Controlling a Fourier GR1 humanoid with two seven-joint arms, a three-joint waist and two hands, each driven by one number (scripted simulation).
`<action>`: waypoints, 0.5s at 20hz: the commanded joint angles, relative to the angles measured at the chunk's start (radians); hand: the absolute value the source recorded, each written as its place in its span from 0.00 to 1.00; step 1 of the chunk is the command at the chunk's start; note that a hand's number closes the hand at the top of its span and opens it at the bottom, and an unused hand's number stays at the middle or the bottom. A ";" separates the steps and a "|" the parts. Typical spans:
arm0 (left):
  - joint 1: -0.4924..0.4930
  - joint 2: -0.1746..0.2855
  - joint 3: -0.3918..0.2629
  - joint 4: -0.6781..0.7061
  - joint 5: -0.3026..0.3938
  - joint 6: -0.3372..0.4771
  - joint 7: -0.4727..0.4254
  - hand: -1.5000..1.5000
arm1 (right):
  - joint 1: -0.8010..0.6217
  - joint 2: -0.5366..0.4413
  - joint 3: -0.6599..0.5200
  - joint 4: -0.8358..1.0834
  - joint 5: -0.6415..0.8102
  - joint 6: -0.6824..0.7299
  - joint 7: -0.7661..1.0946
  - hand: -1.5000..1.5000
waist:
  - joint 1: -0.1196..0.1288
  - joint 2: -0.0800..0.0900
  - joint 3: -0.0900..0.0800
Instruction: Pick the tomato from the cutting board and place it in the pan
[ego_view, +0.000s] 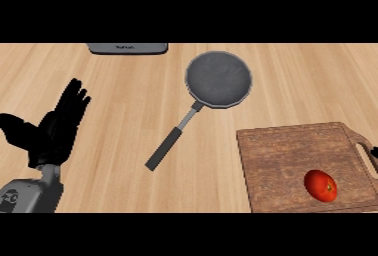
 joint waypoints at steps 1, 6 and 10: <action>0.020 -0.006 0.019 -0.006 -0.016 -0.010 -0.016 0.50 | 0.011 0.027 0.050 -0.080 0.127 0.018 0.079 0.00 | -0.006 -0.002 0.000; 0.012 0.016 0.043 -0.069 -0.003 -0.017 0.073 0.50 | 0.011 0.070 0.119 -0.182 0.255 0.028 0.223 0.00 | -0.009 -0.003 0.000; 0.054 -0.026 0.053 -0.040 -0.031 -0.053 -0.012 0.50 | -0.092 0.154 0.146 -0.161 0.307 0.069 0.268 0.00 | -0.002 -0.001 0.000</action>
